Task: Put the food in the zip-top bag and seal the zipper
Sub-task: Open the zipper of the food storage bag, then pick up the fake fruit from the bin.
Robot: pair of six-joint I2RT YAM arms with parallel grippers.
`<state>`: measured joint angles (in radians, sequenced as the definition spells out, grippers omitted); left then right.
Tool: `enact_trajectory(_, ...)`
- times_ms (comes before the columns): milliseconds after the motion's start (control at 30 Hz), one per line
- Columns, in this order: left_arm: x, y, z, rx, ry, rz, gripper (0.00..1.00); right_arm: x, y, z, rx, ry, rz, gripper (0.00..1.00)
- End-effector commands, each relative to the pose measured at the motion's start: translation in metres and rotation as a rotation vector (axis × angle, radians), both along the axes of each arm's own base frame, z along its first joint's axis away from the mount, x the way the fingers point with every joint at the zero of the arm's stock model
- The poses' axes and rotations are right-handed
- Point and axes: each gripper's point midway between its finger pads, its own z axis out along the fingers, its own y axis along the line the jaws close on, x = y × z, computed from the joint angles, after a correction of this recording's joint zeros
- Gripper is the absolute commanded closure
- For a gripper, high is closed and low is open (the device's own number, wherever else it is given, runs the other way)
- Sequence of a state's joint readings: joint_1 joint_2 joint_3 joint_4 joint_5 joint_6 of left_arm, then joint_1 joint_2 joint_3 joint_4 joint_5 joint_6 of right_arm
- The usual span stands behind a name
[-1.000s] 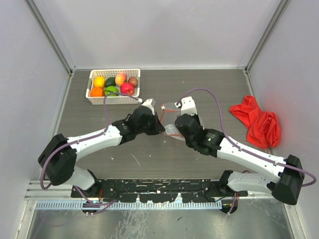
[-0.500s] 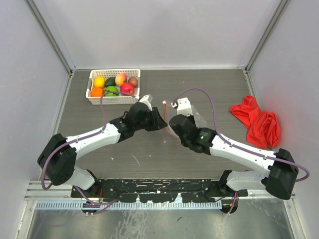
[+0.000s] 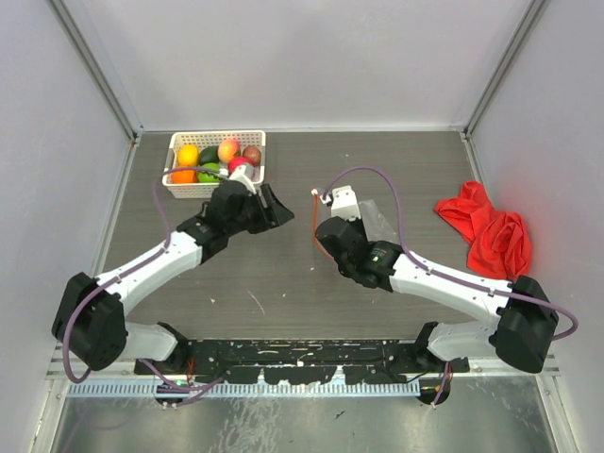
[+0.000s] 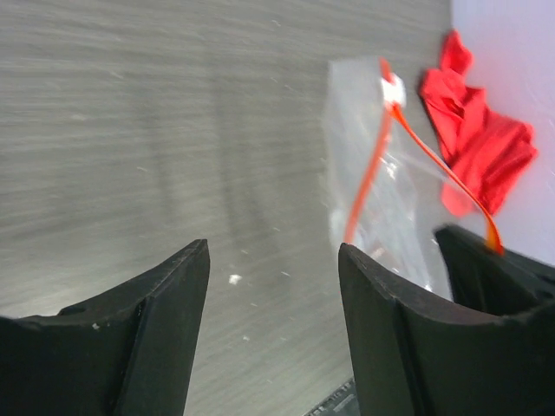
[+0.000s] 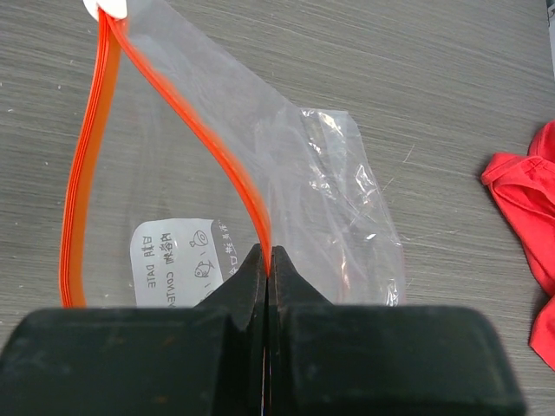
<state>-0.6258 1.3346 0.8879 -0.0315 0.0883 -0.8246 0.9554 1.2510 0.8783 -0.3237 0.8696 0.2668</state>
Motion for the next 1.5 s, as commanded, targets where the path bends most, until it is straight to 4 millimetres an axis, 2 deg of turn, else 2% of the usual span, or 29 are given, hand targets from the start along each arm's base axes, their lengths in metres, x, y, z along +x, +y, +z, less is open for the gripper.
enact_trajectory(0,0.031,0.049,0.033,0.103,-0.094,0.089,0.36,0.01,0.008,0.025,0.084,-0.066,-0.03,0.99)
enact_trajectory(133,0.058,0.096,0.045,0.235,-0.134,0.175,0.31,0.01,0.009,0.024,0.083,-0.063,-0.028,1.0)
enact_trajectory(233,0.079,0.124,0.052,0.33,-0.147,0.238,0.25,0.01,0.01,0.024,0.086,-0.064,-0.026,1.0)
enact_trajectory(333,0.099,0.142,0.051,0.373,-0.124,0.281,0.22,0.011,0.012,0.025,0.09,-0.063,-0.022,1.0)
enact_trajectory(433,0.119,0.151,0.046,0.39,-0.099,0.315,0.21,0.011,0.012,0.027,0.091,-0.065,-0.02,1.0)
enact_trajectory(767,0.18,0.165,0.008,0.475,-0.02,0.374,0.15,0.011,0.013,0.027,0.096,-0.063,-0.015,1.0)
enact_trajectory(1033,0.225,0.157,-0.024,0.495,0.02,0.346,0.13,0.011,0.016,0.021,0.091,-0.048,-0.005,1.0)
enact_trajectory(1167,0.241,0.155,-0.049,0.507,0.059,0.333,0.13,0.011,0.019,0.017,0.089,-0.038,0.003,1.0)
enact_trajectory(1300,0.254,0.156,-0.068,0.527,0.089,0.332,0.05,0.012,0.022,0.015,0.09,-0.032,0.011,1.0)
enact_trajectory(1467,0.265,0.162,-0.089,0.543,0.115,0.338,0.04,0.013,0.025,0.009,0.079,-0.017,0.023,1.0)
